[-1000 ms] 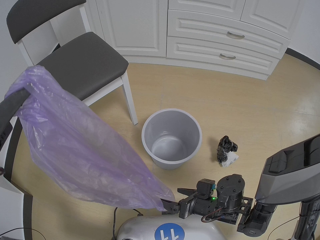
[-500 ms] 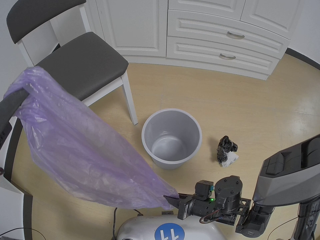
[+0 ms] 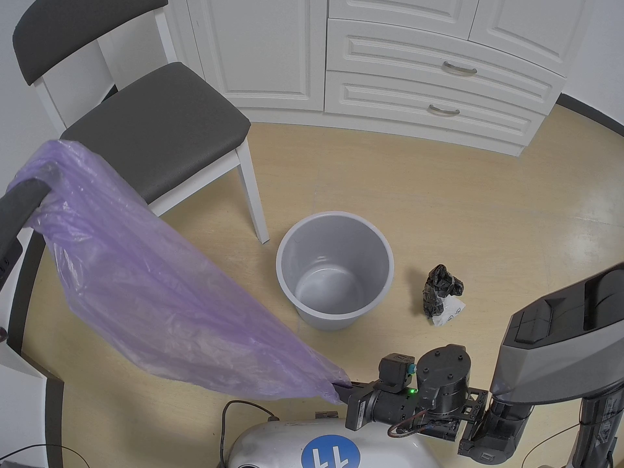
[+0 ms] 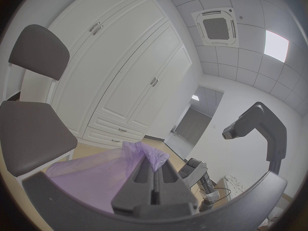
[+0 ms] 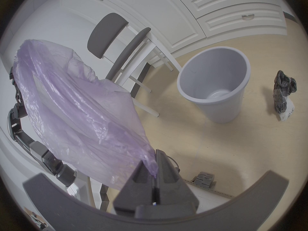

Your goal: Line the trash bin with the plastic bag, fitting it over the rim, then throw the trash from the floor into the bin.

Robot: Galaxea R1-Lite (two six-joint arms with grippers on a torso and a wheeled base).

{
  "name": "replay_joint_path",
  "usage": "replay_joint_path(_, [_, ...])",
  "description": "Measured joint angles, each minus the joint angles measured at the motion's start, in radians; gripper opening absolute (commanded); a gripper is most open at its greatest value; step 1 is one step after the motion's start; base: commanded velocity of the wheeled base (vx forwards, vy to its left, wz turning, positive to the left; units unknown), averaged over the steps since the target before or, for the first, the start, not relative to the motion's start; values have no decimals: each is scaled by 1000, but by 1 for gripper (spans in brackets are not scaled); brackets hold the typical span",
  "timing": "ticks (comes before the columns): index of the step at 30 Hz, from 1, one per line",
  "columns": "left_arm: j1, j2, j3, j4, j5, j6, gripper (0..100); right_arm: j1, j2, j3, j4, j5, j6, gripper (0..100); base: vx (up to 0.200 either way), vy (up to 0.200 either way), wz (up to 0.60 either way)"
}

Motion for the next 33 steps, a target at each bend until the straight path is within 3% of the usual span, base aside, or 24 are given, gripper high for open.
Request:
replay_joint_path(9, [0,-1,0,0,0,0,0,1,1,-3,0,-1,0,0,0,0,0])
replay_joint_path(10, [0,-1,0,0,0,0,0,1,1,-3,0,-1,-2,100,0,0,0])
replay_joint_path(33, [-3,0,1,1,0,-1,0,29,4,-26,0,-35,14,100,0,0,0])
